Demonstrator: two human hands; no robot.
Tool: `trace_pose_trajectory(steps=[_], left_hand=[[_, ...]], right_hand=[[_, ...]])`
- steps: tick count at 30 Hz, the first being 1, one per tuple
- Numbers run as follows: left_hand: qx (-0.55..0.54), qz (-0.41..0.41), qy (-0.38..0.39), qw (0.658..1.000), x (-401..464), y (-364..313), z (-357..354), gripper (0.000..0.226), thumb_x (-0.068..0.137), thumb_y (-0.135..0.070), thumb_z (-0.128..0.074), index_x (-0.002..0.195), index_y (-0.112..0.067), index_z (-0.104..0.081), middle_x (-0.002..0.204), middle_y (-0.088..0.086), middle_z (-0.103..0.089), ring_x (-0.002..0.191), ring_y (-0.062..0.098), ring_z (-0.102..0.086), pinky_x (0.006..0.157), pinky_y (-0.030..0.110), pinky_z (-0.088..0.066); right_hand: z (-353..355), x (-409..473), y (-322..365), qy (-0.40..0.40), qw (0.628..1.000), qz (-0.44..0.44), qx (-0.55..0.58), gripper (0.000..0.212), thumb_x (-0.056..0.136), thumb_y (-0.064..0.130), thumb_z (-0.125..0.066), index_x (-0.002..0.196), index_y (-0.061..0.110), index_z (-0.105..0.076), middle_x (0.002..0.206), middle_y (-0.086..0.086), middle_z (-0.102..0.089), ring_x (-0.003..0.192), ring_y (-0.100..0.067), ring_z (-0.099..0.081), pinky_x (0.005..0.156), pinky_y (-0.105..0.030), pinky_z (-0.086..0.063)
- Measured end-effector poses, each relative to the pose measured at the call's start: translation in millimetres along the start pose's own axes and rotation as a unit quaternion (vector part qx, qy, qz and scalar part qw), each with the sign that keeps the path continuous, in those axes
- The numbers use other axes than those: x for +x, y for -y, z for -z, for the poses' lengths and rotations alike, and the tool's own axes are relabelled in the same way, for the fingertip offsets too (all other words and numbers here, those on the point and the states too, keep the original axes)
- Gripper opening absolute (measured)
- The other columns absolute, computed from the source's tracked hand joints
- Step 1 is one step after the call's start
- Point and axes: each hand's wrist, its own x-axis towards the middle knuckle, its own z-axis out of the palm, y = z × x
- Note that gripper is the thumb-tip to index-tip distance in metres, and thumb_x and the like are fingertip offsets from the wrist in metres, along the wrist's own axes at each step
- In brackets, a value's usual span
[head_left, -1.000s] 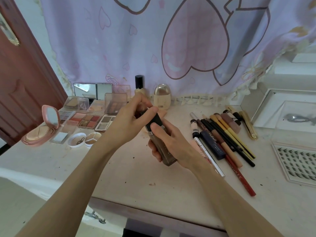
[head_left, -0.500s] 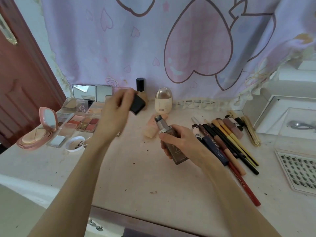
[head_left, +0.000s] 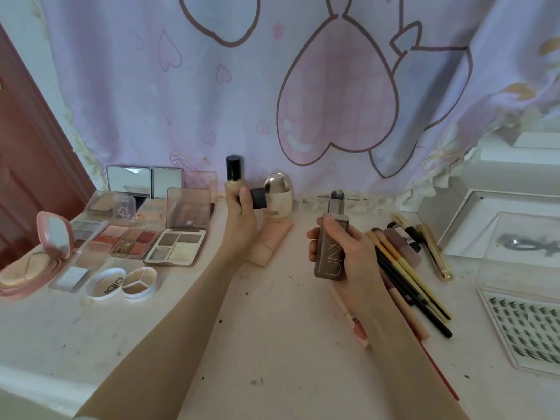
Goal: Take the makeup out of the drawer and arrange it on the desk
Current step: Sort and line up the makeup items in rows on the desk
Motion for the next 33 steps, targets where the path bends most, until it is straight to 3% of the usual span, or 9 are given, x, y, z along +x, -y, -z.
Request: trace_pose_trajectory(steps=[6,11,17,20,23,26,28,30,33], left_hand=[[-0.014,0.063,0.073,0.995,7,12,-25,0.049,0.097,-0.051,-0.019,0.126,-0.017,-0.040,0.129,0.007,-0.049,0.116,0.013,-0.049,0.104,0.032,-0.036],[-0.051,0.061,0.074,0.994,0,10,-50,0.038,0.099,-0.045,-0.022,0.114,-0.014,-0.037,0.110,0.001,-0.047,0.106,0.012,-0.050,0.093,0.026,-0.041],[-0.009,0.035,0.088,0.995,-6,4,-50,0.037,0.099,-0.043,-0.022,0.114,-0.013,-0.036,0.094,-0.009,-0.044,0.089,0.003,-0.047,0.073,0.015,-0.037],[0.011,0.005,0.066,0.998,-5,4,-29,0.024,0.100,-0.036,-0.027,0.106,-0.016,-0.038,0.092,-0.011,-0.046,0.087,0.002,-0.049,0.077,0.016,-0.037],[0.055,-0.075,0.000,0.996,-5,8,0,0.012,0.099,-0.024,-0.036,0.104,-0.012,-0.040,0.086,-0.010,-0.046,0.080,0.001,-0.047,0.074,0.012,-0.039],[0.065,-0.118,-0.059,0.989,-3,6,23,0.008,0.097,-0.018,-0.043,0.105,-0.016,-0.043,0.096,-0.004,-0.049,0.084,0.006,-0.047,0.073,0.004,-0.036],[0.048,-0.117,-0.084,0.988,1,2,33,0.012,0.096,-0.017,-0.046,0.108,-0.016,-0.047,0.103,0.001,-0.053,0.091,0.012,-0.050,0.078,0.008,-0.040],[0.035,-0.098,-0.107,0.989,3,-1,36,0.018,0.095,-0.017,-0.048,0.111,-0.011,-0.051,0.105,0.006,-0.056,0.094,0.018,-0.053,0.085,0.026,-0.047],[0.035,-0.062,-0.134,0.989,2,1,36,0.029,0.093,-0.015,-0.052,0.119,-0.002,-0.049,0.115,0.017,-0.054,0.102,0.028,-0.054,0.088,0.044,-0.048]], right_hand=[[4,6,0,-0.025,0.999,0.001,0.040,0.019,0.084,0.021,-0.061,0.088,0.003,-0.060,0.070,-0.009,-0.066,0.054,-0.016,-0.058,0.049,-0.026,-0.050],[9,10,0,-0.053,0.998,-0.003,0.042,0.018,0.084,0.022,-0.063,0.089,0.005,-0.062,0.070,-0.008,-0.068,0.054,-0.016,-0.061,0.048,-0.025,-0.051],[11,9,0,-0.059,0.998,0.026,0.012,0.031,0.066,0.032,-0.071,0.087,0.010,-0.068,0.079,-0.010,-0.071,0.065,-0.015,-0.065,0.057,-0.024,-0.054],[10,8,-1,-0.054,0.997,0.039,-0.030,0.034,0.063,0.034,-0.074,0.089,0.012,-0.070,0.088,-0.010,-0.072,0.073,-0.014,-0.067,0.061,-0.024,-0.054],[4,7,-6,-0.030,0.993,0.050,-0.098,0.016,0.073,0.020,-0.074,0.089,0.023,-0.072,0.091,-0.003,-0.073,0.086,-0.021,-0.069,0.076,-0.033,-0.056],[-7,8,-9,0.010,0.987,0.064,-0.146,0.022,0.075,0.017,-0.073,0.081,0.038,-0.073,0.087,0.008,-0.073,0.083,-0.008,-0.068,0.073,-0.022,-0.053],[-18,13,-7,0.013,0.981,0.075,-0.179,0.023,0.073,0.017,-0.075,0.077,0.040,-0.073,0.081,0.013,-0.072,0.075,0.001,-0.066,0.064,-0.012,-0.050],[-30,26,0,-0.007,0.976,0.094,-0.196,0.022,0.071,0.016,-0.077,0.076,0.036,-0.071,0.075,0.016,-0.071,0.070,0.004,-0.064,0.061,-0.008,-0.047],[-50,55,6,-0.033,0.964,0.110,-0.240,0.015,0.072,0.022,-0.077,0.077,0.033,-0.068,0.075,0.013,-0.070,0.071,-0.002,-0.064,0.067,-0.018,-0.052]])
